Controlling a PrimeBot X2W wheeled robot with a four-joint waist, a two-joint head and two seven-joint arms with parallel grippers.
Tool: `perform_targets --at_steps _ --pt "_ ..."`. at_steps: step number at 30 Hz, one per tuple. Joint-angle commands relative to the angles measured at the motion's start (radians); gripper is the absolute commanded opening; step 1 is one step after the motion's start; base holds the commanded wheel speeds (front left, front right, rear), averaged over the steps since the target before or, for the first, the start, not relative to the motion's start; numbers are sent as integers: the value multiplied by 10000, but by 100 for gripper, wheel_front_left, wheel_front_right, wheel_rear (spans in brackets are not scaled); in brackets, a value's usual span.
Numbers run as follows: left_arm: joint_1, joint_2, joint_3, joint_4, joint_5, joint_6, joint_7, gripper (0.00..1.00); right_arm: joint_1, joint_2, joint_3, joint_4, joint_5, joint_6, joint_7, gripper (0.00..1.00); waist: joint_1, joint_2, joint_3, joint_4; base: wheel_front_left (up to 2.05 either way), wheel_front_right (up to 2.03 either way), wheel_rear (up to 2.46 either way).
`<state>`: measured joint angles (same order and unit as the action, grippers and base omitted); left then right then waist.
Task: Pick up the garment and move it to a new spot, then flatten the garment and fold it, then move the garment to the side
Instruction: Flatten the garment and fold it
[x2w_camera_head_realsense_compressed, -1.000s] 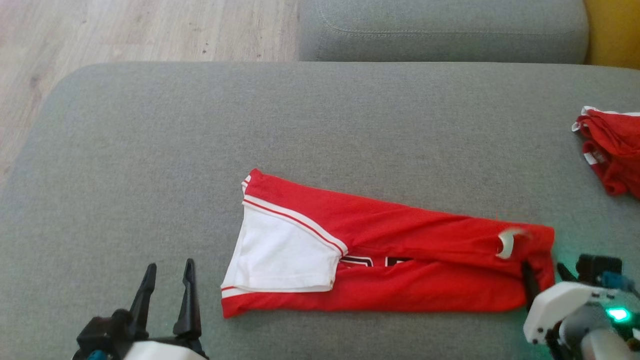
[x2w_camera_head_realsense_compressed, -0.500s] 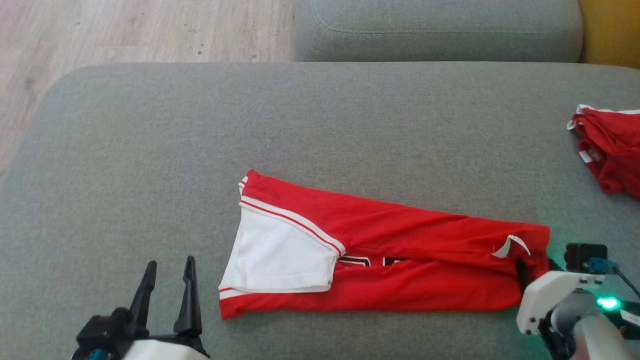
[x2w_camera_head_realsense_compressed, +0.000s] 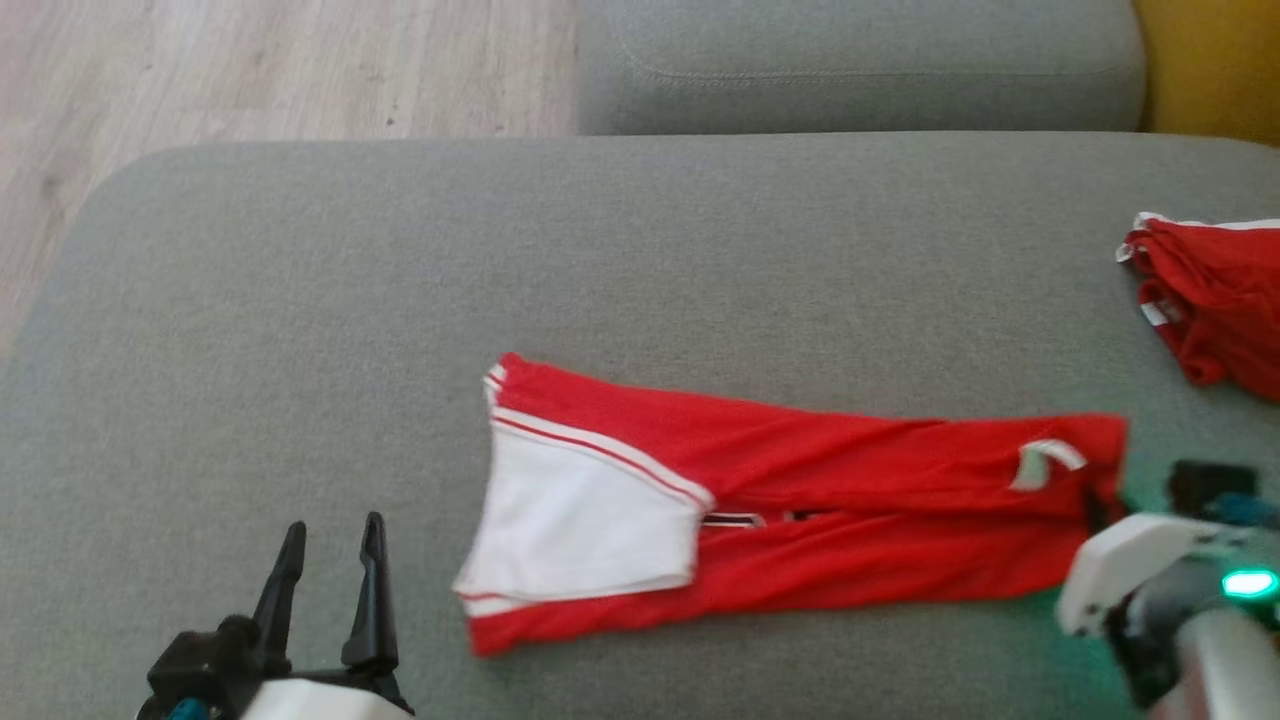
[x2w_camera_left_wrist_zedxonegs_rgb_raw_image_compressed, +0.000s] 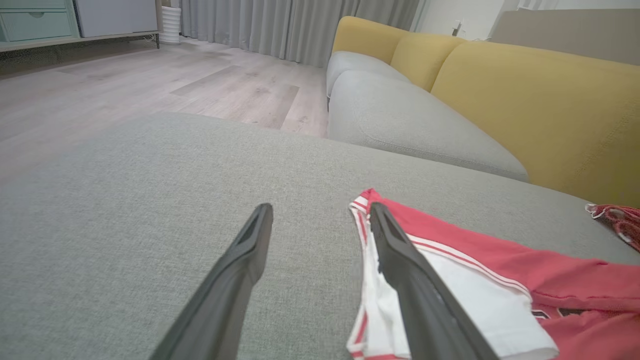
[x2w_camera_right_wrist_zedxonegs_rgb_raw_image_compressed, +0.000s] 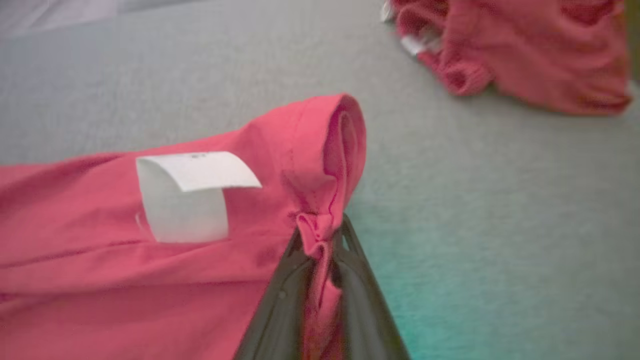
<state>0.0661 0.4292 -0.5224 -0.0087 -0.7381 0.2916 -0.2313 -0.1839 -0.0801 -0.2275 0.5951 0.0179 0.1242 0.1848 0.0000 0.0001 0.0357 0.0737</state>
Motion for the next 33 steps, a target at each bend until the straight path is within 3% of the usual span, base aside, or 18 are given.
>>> perform_targets --at_steps 1,6,14,25,33 --pt "-424 200 377 -326 61 53 -131 100 -411 -446 3 -584 78 65 8 0 0 -1 -56 -69 0 0 0" --pt "-405 119 254 -222 50 10 -119 100 -147 -942 -671 -1829 282 65 680 0 0 -1 -194 -237 0 0 0" --pt "-375 19 116 -46 20 -52 -114 100 395 -868 -627 -3214 1358 65 1666 0 0 -1 -401 -411 0 0 0" --pt "-494 -110 -152 160 24 -196 -57 100 1375 90 1846 -6114 4306 65 3170 0 0 -1 -644 -160 0 0 0" --pt "-576 -106 -198 168 30 -224 -26 100 1009 286 3945 -6117 5198 65 3087 0 0 -1 -591 345 0 0 0"
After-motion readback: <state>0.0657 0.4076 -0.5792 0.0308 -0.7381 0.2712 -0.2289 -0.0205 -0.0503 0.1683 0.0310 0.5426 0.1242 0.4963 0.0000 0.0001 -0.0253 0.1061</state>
